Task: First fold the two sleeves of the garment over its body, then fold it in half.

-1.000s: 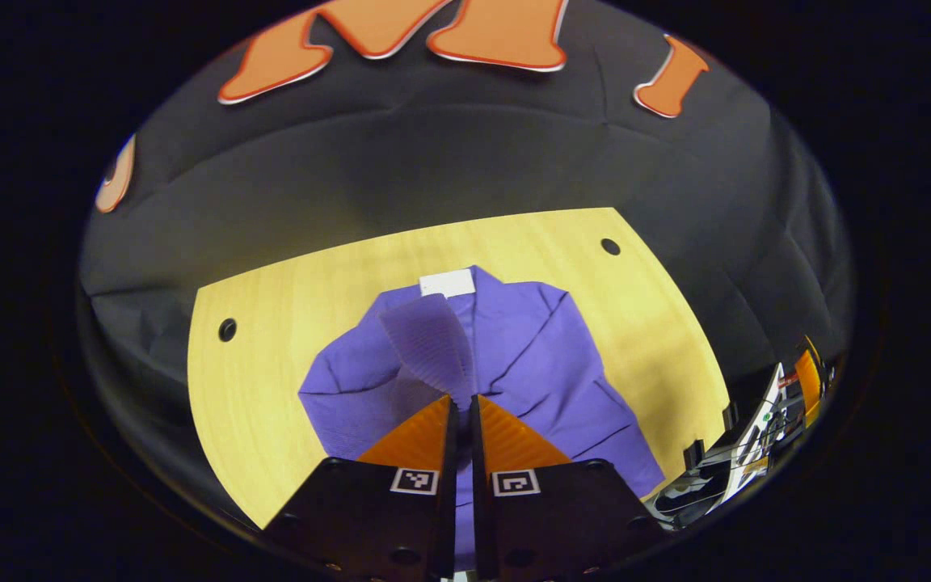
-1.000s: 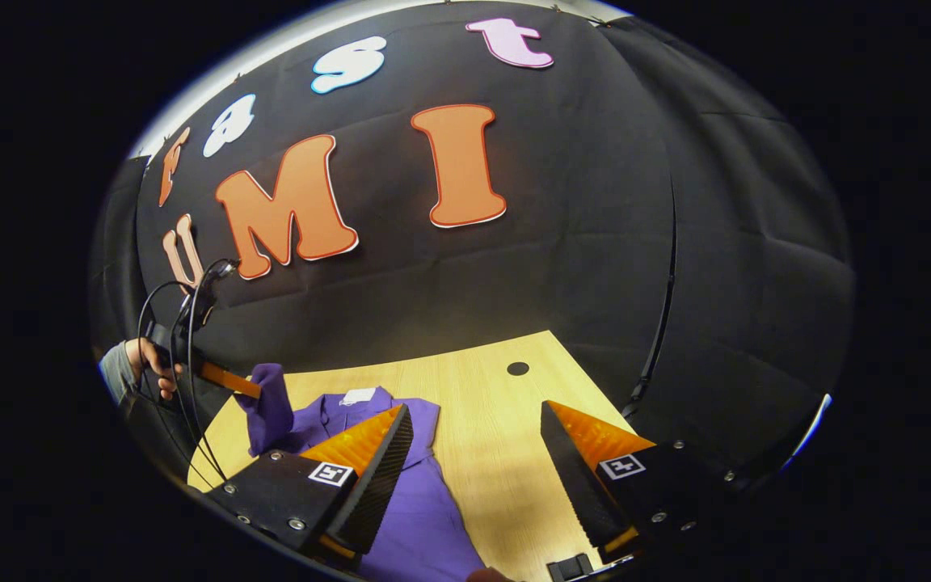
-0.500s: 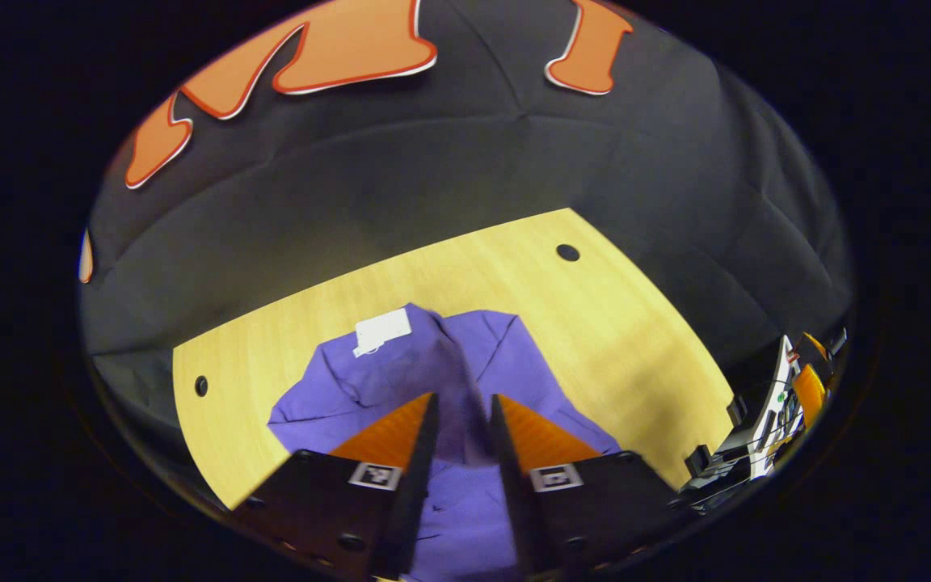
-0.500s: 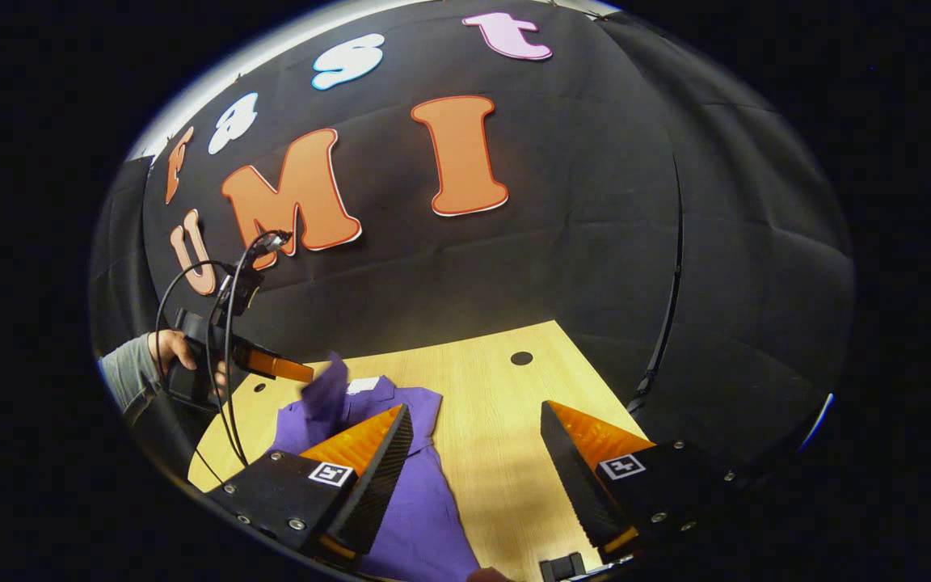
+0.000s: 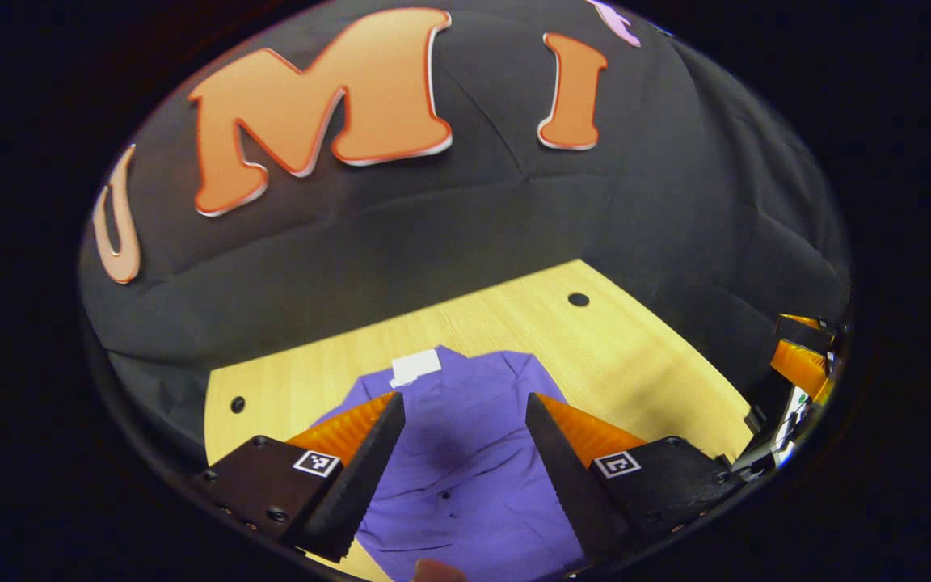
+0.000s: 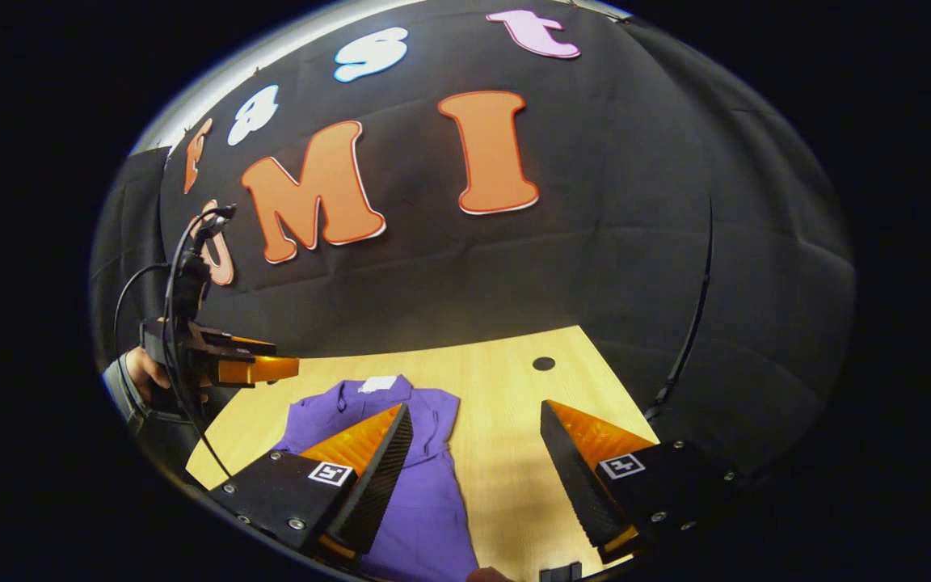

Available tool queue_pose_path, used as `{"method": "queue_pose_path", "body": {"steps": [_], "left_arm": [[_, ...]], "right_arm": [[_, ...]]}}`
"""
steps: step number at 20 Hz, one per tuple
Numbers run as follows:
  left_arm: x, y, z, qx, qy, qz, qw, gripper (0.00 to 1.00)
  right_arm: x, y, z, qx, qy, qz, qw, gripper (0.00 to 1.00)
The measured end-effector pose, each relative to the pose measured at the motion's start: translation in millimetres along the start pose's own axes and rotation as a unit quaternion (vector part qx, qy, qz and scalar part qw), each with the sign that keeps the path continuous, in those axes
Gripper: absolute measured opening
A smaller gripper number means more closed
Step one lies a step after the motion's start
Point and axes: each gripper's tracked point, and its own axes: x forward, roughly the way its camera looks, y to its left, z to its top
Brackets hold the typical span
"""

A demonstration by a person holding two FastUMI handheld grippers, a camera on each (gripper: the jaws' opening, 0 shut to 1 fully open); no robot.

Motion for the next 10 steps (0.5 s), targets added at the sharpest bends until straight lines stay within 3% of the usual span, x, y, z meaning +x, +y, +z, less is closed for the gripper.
{"method": "queue_pose_path", "body": {"steps": [6, 8, 10], "left_arm": [[-85.0, 36.5, 11.5, -0.053, -0.126, 0.072, 0.988, 0.98], [-115.1, 46.8, 18.1, -0.057, -0.175, 0.099, 0.978, 0.98], [-147.1, 61.6, 25.4, -0.066, -0.237, 0.128, 0.961, 0.98]], "right_arm": [[3.0, 35.3, 36.0, -0.049, -0.078, 0.013, 0.996, 0.95], [2.9, 48.5, 40.2, -0.06, -0.097, 0.023, 0.993, 0.94], [1.7, 62.7, 45.8, -0.07, -0.117, 0.036, 0.99, 0.94]]}}
